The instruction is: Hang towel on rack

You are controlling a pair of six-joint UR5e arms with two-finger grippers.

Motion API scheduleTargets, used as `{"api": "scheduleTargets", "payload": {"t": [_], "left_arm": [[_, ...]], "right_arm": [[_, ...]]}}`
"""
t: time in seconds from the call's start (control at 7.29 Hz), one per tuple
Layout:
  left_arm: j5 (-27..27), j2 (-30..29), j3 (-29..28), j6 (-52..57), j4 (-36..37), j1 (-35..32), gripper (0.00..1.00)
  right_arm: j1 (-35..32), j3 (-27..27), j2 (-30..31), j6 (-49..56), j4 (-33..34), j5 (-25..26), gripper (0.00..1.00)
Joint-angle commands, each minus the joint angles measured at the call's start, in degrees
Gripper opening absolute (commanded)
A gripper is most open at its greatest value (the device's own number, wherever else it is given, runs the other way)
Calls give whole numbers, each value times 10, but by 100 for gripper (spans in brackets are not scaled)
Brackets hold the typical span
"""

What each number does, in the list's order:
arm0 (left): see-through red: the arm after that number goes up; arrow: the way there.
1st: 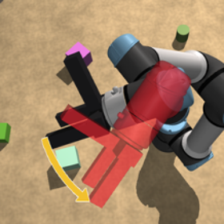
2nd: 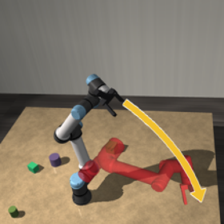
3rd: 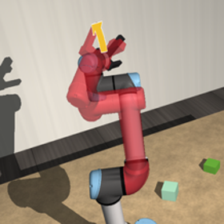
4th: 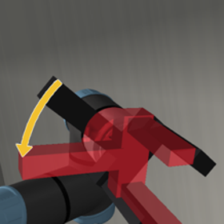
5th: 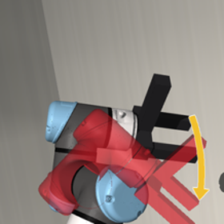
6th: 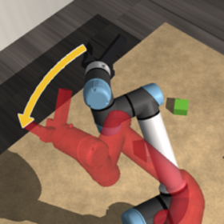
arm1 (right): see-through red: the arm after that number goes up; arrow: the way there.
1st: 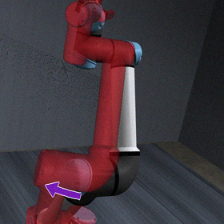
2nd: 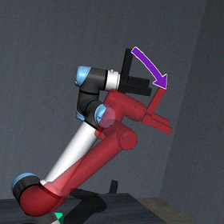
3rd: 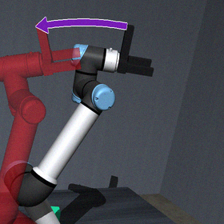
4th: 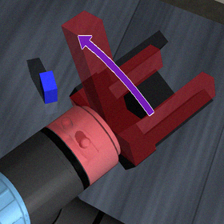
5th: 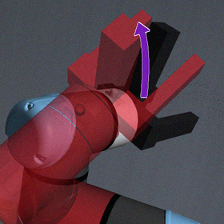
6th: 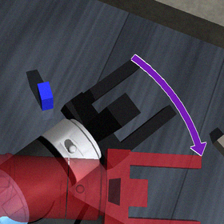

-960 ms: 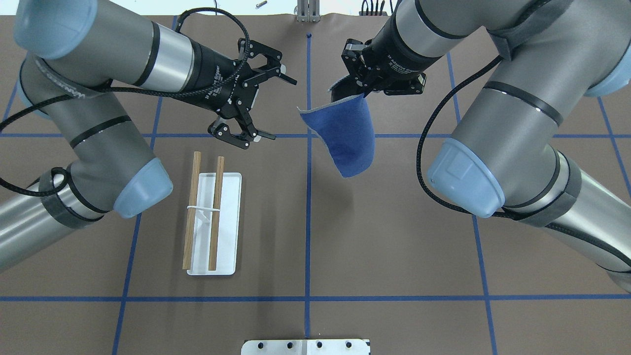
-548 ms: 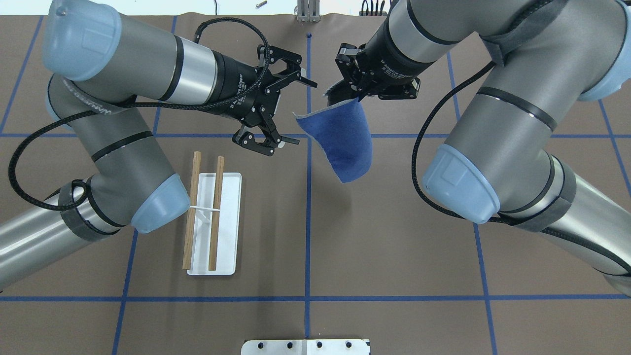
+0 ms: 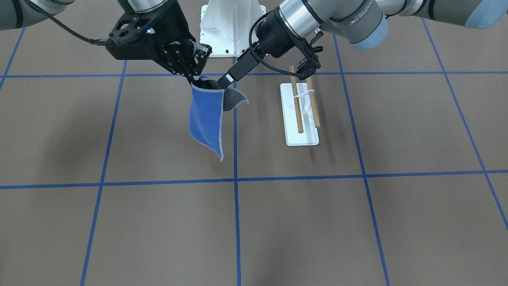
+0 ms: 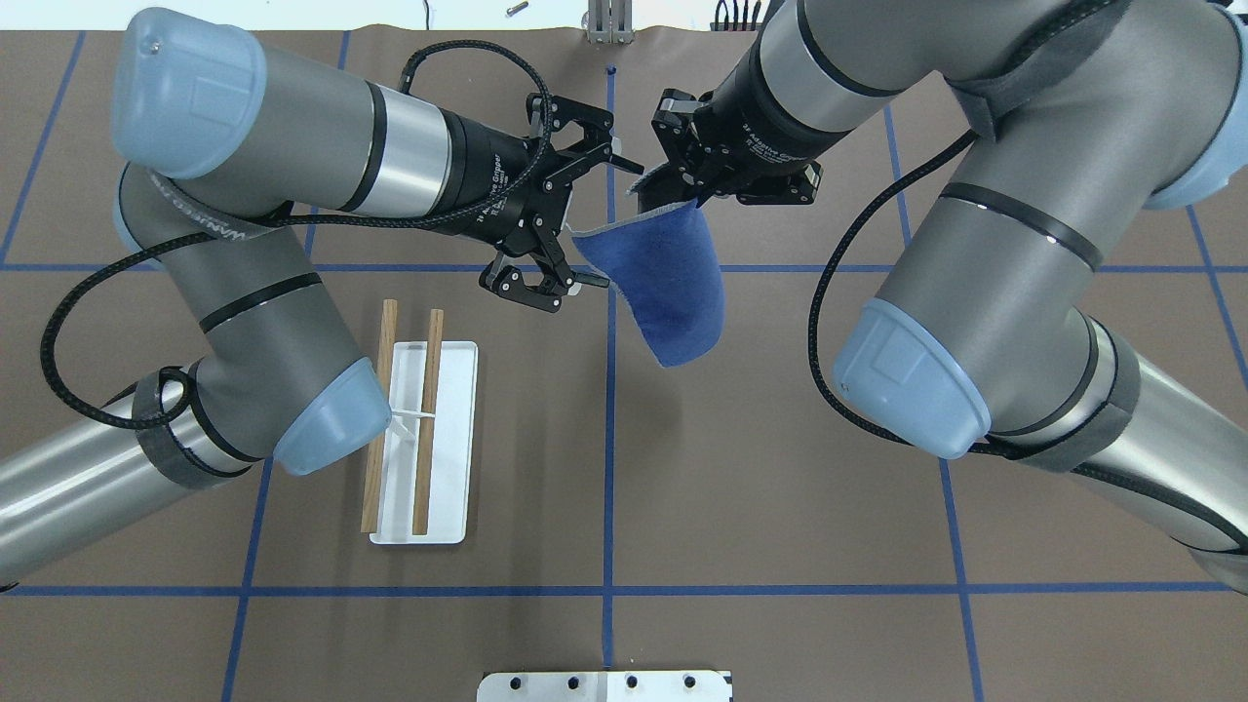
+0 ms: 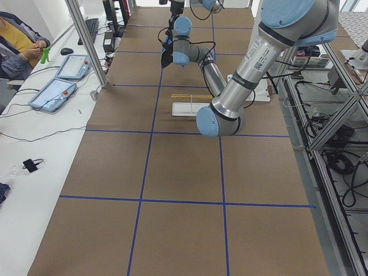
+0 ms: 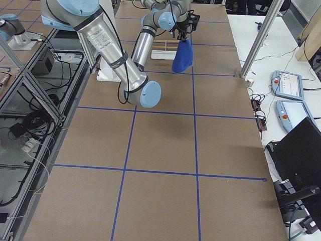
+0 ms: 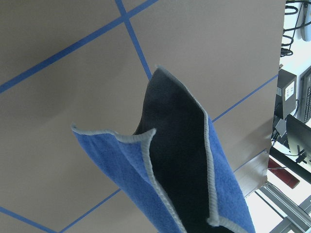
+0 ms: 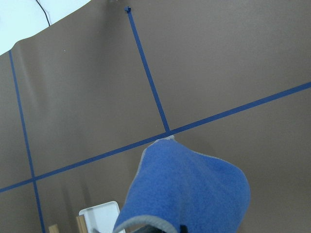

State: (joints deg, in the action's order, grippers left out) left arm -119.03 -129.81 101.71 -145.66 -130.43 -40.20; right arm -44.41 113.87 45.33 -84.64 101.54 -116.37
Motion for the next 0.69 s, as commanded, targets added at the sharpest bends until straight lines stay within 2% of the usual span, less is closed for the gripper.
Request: {"api": "scheduleTargets", "payload": {"t": [0.0, 0.41, 0.55], "left_arm": [[0, 0, -1, 0, 0, 0, 97], [8, 0, -4, 6, -2, 0, 95], [8, 0, -5, 6, -2, 0, 90]], "right_arm": [[6, 11, 4, -1, 2, 2, 0], [17, 28, 9, -15, 2, 4, 0], [21, 32, 9, -17, 2, 11, 0]]}}
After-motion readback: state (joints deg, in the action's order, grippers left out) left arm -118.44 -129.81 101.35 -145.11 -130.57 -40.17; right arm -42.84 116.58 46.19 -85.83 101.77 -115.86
